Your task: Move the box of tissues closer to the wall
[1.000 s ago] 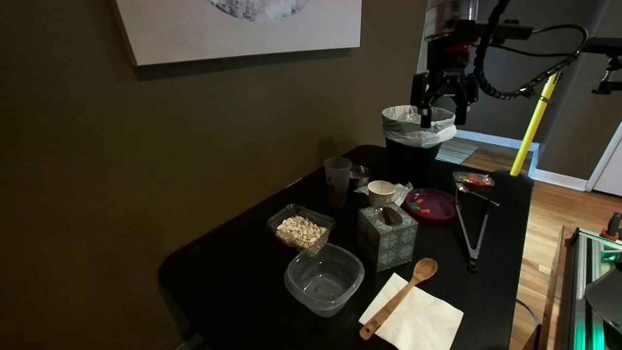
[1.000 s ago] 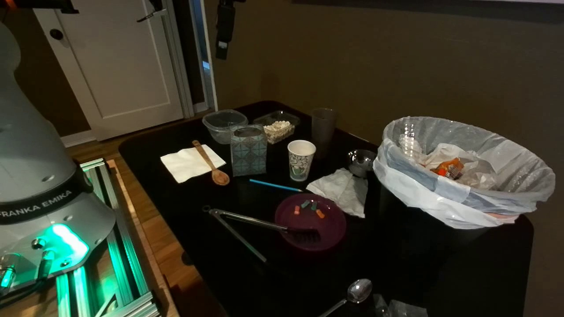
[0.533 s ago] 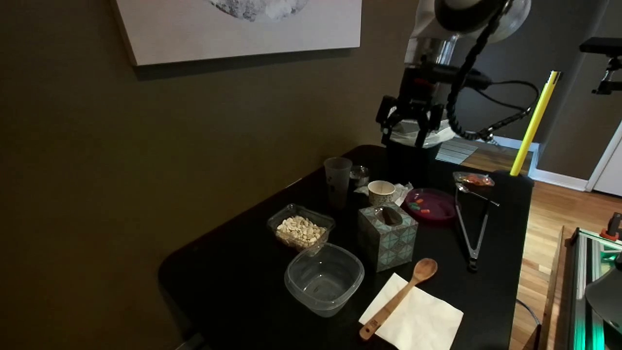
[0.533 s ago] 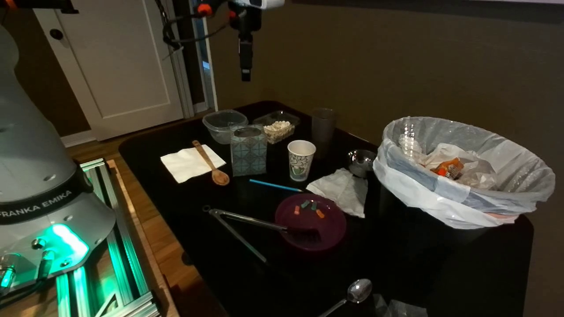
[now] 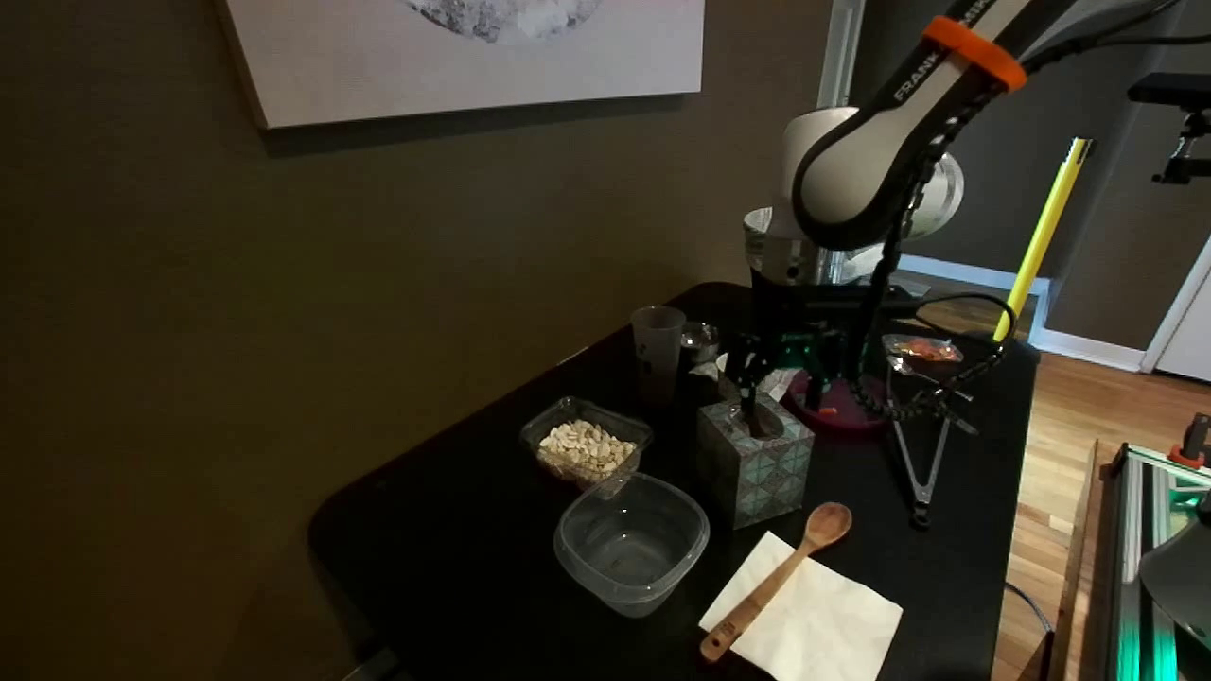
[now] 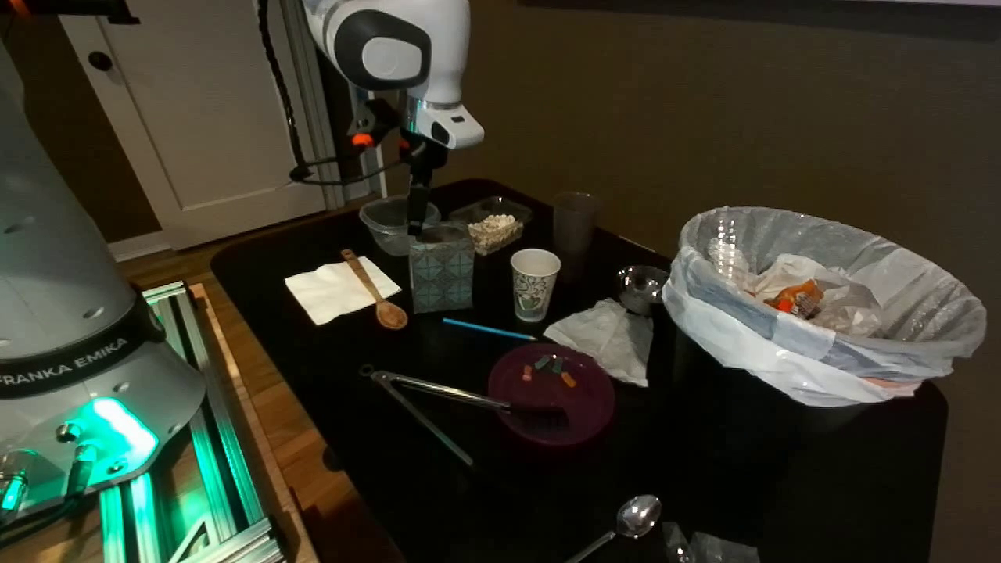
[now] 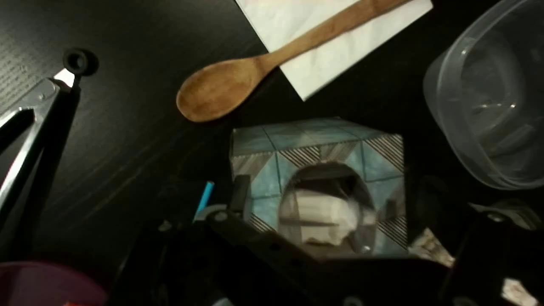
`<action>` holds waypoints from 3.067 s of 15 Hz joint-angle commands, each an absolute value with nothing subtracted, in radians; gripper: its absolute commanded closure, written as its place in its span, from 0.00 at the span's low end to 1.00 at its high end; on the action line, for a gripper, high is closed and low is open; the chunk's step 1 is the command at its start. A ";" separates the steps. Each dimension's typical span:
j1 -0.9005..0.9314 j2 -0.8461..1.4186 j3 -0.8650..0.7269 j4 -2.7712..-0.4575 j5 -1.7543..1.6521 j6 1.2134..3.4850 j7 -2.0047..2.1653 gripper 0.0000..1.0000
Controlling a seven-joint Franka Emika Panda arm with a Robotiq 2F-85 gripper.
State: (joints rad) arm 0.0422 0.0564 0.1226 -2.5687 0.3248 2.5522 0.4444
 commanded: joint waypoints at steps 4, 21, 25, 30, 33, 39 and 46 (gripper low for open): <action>0.040 0.141 0.073 -2.567 0.393 2.554 0.404 0.00; 0.083 0.225 -0.001 -2.476 0.113 2.579 0.526 0.44; 0.097 0.266 -0.011 -2.451 0.080 2.564 0.533 0.76; 0.117 0.241 -0.018 -2.453 0.065 2.564 0.537 1.00; 0.105 0.124 0.000 -2.530 0.111 2.585 0.508 0.99; 0.097 -0.080 0.017 -2.573 0.057 2.621 0.648 0.99; 0.067 -0.054 0.117 -2.225 -0.181 2.328 0.807 0.99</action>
State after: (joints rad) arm 0.0747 -0.1190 0.0738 -2.3964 -0.1324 2.4981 0.7830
